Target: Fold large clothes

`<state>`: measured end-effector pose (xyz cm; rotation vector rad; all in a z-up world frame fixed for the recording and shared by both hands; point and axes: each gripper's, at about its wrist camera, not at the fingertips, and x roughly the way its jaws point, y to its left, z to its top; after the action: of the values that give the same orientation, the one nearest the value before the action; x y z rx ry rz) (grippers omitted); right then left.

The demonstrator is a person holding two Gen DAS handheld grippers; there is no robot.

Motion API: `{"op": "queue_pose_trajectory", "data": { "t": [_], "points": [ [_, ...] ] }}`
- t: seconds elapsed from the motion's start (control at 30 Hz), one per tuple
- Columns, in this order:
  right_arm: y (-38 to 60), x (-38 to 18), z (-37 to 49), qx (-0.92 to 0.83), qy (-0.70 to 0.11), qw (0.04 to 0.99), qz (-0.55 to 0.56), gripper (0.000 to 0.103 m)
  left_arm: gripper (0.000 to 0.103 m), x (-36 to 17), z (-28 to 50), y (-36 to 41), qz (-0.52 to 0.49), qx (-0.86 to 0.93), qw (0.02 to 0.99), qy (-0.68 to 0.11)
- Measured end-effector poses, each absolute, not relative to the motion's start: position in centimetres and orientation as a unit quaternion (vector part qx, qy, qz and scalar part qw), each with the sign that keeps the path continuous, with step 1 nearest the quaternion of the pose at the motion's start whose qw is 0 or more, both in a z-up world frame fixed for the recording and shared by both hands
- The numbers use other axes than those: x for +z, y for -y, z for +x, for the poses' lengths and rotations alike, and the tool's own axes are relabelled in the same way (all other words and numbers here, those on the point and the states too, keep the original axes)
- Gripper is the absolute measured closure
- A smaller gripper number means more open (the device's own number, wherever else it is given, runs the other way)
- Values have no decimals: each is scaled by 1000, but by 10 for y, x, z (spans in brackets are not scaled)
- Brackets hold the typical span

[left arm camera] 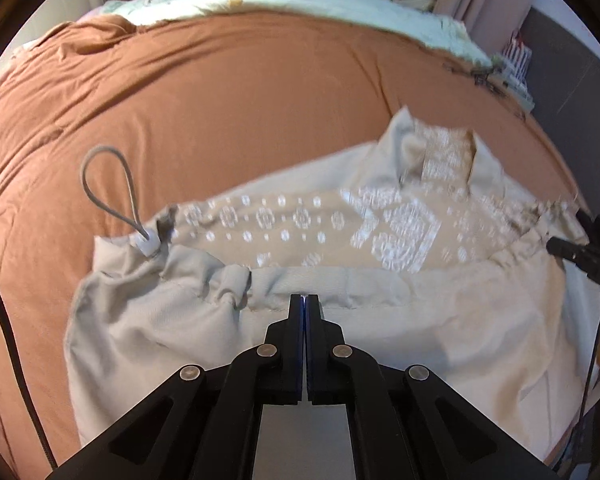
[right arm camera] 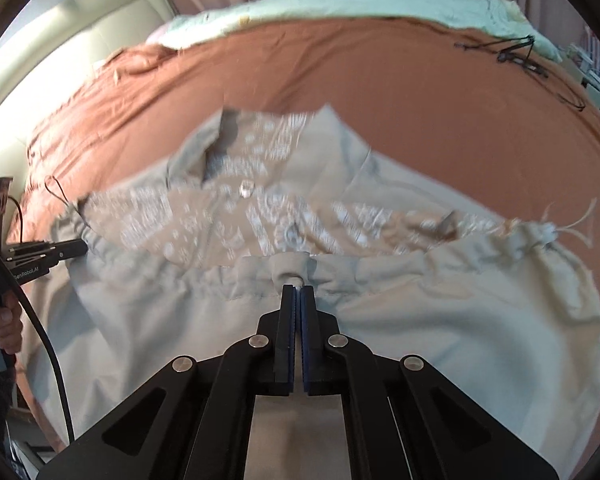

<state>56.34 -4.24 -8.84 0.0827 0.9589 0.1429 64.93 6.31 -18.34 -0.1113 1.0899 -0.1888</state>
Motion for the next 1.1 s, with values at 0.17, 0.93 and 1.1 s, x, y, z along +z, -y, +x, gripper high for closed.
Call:
{"op": "queue_pose_trajectory", "data": {
  "t": [0.17, 0.93, 1.1],
  "points": [
    [49, -73, 555, 56, -430, 900, 48, 103, 103, -162, 659, -60, -65, -87, 868, -484],
    [35, -137, 603, -27, -463, 885, 49, 103, 102, -214, 707, -63, -76, -64, 855, -508],
    [43, -121, 593, -22, -471, 878, 80, 102, 58, -184, 692, -90, -113, -63, 861, -491]
  ]
}}
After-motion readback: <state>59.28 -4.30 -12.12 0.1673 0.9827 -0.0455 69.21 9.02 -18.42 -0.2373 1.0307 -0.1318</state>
